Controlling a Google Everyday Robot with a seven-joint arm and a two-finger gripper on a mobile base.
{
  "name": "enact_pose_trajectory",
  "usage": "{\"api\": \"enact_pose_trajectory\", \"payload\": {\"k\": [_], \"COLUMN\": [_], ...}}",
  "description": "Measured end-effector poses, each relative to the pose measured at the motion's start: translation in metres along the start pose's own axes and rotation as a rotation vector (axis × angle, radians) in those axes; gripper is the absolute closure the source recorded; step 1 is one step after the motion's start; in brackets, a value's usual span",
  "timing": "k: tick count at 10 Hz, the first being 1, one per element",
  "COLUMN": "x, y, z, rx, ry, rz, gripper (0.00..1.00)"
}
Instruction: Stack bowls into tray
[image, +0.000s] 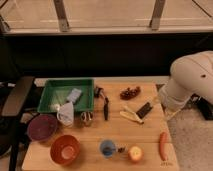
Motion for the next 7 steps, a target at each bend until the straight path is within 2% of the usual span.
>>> {"api": "enact_pose_trajectory", "payload": {"k": [2, 5, 7], "x": [-0.04, -0.106, -0.109], "y": [-0.033, -0.064, -0.066], "z": [-0.001, -0.005, -0.005], "rx": [0.005, 0.027, 0.028], "ry": [-0.013, -0.058, -0.054], "rz": [-0.119, -0.292, -0.307], "gripper": [0.47, 0.47, 0.47]}}
